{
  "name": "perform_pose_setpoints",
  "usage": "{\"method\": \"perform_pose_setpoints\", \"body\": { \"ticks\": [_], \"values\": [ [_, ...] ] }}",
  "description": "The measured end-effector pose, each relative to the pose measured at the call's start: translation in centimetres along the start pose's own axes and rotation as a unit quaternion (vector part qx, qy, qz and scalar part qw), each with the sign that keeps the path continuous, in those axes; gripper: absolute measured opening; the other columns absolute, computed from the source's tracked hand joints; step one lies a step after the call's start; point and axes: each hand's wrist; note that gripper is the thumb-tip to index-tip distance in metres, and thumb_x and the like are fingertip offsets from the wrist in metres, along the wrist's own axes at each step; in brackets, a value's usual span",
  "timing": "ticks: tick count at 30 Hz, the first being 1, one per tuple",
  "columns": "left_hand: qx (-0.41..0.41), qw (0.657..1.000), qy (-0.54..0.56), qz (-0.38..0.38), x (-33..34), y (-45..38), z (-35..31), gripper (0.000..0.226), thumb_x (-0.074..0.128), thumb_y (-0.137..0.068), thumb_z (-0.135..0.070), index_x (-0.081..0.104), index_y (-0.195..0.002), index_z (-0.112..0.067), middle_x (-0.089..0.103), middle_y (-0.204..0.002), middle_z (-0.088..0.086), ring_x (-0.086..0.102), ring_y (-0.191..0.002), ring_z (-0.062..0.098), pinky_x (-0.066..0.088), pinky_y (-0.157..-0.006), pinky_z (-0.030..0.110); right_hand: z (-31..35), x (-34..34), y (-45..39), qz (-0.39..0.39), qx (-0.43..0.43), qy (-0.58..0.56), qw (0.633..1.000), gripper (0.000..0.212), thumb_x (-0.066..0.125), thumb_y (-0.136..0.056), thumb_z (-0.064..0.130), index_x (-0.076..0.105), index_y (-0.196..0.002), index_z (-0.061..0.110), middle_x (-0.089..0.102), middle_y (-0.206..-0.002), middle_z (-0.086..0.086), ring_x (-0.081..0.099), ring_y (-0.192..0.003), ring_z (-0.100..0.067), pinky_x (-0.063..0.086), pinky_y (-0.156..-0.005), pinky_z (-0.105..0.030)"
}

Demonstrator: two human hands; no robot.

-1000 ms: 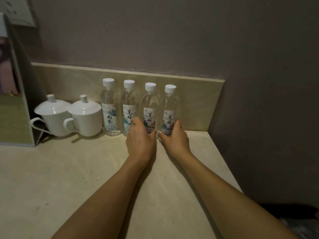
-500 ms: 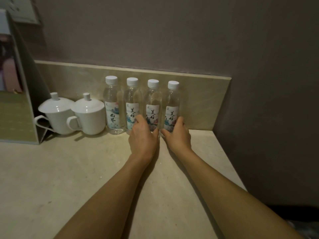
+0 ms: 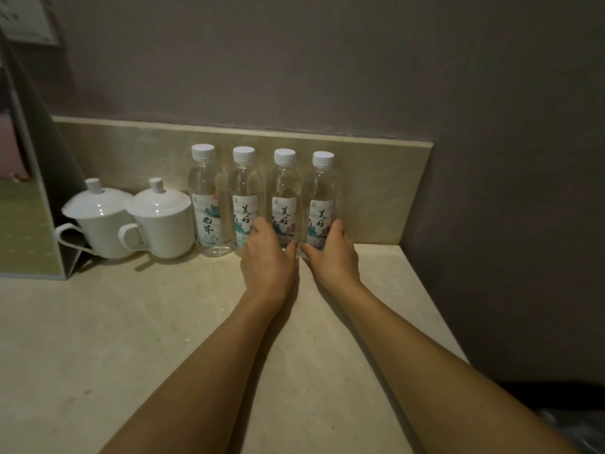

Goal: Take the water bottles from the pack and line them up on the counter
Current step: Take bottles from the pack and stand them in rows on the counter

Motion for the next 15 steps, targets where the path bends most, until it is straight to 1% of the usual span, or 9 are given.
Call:
{"method": "perform_pose_setpoints", "body": {
  "ticks": [6,12,15],
  "values": [
    [-0.004,1.0,-0.003,0.007,0.05,-0.1,0.06,0.045,0.074,-0.085,-0.026,0.045,-0.114,-0.007,0.065,-0.114,0.015,0.064,-0.105,0.033,0.055,-0.081,0.043,0.04,0.06,0.16,-0.004,0.003,0.001,1.0,0.051,0.069,-0.087,0.036,0.038,-0.123,0.018,0.054,-0.132,-0.008,0.057,-0.117,-0.031,0.053,-0.091,-0.051],
    [-0.003,1.0,0.005,0.006,-0.09,0.01,0.1,0.044,0.074,-0.085,-0.025,0.046,-0.114,-0.008,0.065,-0.115,0.014,0.064,-0.106,0.032,0.053,-0.079,0.04,0.34,-0.06,0.32,-0.001,0.013,0.0,1.0,0.05,0.069,-0.087,0.035,0.038,-0.123,0.018,0.053,-0.133,-0.008,0.057,-0.119,-0.031,0.051,-0.093,-0.053],
    [-0.006,1.0,0.014,0.013,-0.33,0.04,0.38,0.04,0.073,-0.085,-0.025,0.047,-0.111,-0.008,0.067,-0.11,0.012,0.065,-0.102,0.031,0.049,-0.075,0.036,0.58,-0.26,0.44,0.005,0.024,0.001,1.0,0.051,0.069,-0.088,0.033,0.039,-0.126,0.016,0.053,-0.134,-0.009,0.055,-0.12,-0.031,0.05,-0.095,-0.052]
  ]
}}
Point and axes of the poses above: each hand's wrist, its own y-axis away from the middle knuckle, its own x-axis out of the palm, z = x × y
